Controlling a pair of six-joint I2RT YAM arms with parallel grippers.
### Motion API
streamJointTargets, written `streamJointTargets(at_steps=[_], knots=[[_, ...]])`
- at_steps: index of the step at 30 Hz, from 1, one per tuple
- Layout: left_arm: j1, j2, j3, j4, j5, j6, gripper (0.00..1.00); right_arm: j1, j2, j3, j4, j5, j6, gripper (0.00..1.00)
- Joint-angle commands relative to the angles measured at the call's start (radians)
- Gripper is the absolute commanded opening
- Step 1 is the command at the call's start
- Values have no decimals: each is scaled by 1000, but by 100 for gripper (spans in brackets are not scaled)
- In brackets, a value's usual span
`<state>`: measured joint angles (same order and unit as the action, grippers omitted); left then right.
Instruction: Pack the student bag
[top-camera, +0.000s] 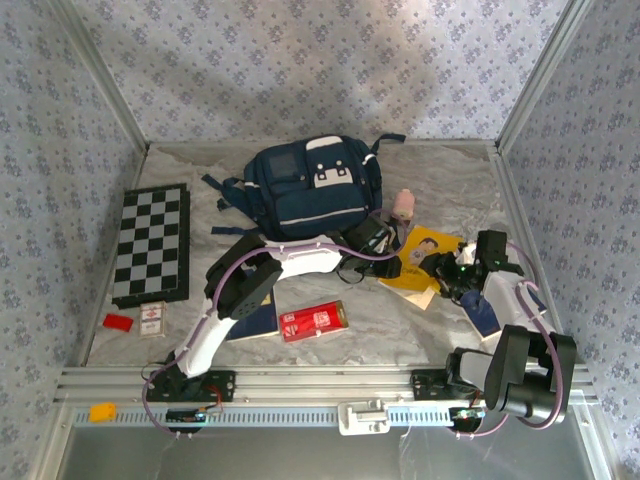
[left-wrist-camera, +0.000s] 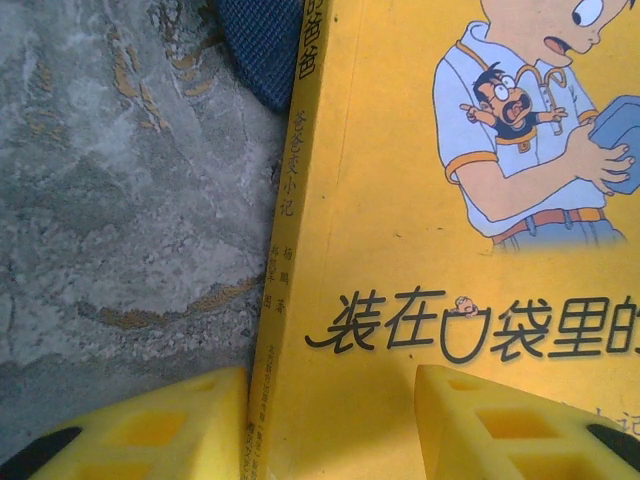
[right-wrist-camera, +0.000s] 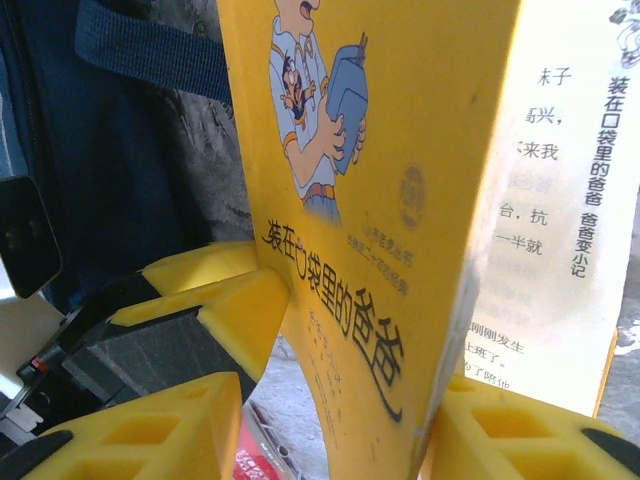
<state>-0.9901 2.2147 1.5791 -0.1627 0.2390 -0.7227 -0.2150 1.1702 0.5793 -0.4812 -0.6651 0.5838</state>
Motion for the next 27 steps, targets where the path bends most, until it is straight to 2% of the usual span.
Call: streamJointTargets(at_steps=[1,4,9,12,23,27], knots=[[-13,17,39,-22,28,11,46,-7,-5,-10,3,-39,-20,44],[-13,17,40,-29,28,14,46,-17,-1,-14,-15,-21,-32,34],[-13,11,42,-36,20,20,46,-34,-12,-16,-48,-8,-41,27],[-13,11,48,-40,20,22,46,-47,-16,-23,-53,-13,-39,18],[-7,-2,76,-68,12,34,45,-61,-68,-19,-95,-45,-39,6],[9,-149,-79,136,39,-3,47,-81,-121,3,-115,-74,-33,0]])
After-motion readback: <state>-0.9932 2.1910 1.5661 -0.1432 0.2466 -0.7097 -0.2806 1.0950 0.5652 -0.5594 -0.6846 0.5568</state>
